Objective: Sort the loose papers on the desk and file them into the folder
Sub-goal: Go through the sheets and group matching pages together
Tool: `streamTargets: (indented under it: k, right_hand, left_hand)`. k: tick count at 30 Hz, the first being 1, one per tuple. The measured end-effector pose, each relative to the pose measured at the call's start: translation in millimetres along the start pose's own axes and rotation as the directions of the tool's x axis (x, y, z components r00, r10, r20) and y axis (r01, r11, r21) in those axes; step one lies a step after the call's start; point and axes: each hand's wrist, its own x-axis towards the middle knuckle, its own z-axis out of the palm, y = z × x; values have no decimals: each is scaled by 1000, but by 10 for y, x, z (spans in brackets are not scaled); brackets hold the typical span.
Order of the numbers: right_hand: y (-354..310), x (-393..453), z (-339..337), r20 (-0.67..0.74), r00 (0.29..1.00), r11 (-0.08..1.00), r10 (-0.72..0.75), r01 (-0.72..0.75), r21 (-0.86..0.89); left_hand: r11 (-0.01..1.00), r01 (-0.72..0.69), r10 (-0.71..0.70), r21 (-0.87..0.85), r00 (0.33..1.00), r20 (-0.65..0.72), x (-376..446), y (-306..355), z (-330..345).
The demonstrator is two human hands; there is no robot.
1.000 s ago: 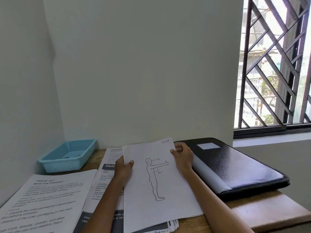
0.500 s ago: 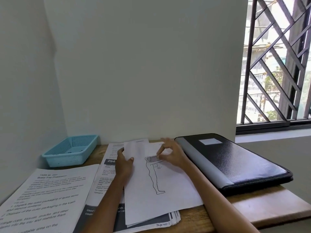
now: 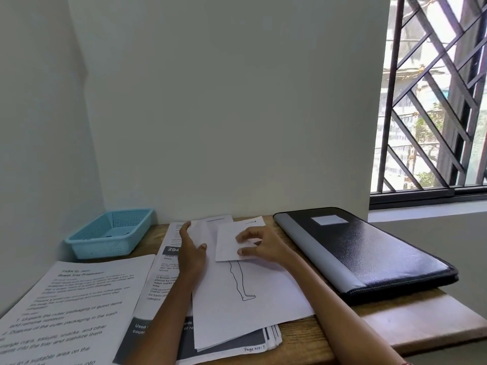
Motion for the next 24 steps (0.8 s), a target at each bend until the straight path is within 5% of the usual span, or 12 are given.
streamTargets:
  k: [5, 8, 19, 24]
  right_hand:
    - [73, 26, -96, -460, 887, 998, 43, -57, -15]
    - [119, 14, -176, -587, 798, 991, 135, -93, 101]
    - [206, -8, -273, -367, 898, 951, 244, -147, 272]
    - [199, 2, -302, -370, 889, 939, 270, -158, 305]
  left_hand:
    - [1000, -19, 18, -19, 1000, -19, 19, -10, -1]
    - [999, -16, 15, -31, 1000, -19, 42, -27, 4]
    - [990, 13, -1, -140, 997, 84, 159, -72, -91]
    - [976, 49, -32, -214, 996, 85, 204, -108, -162]
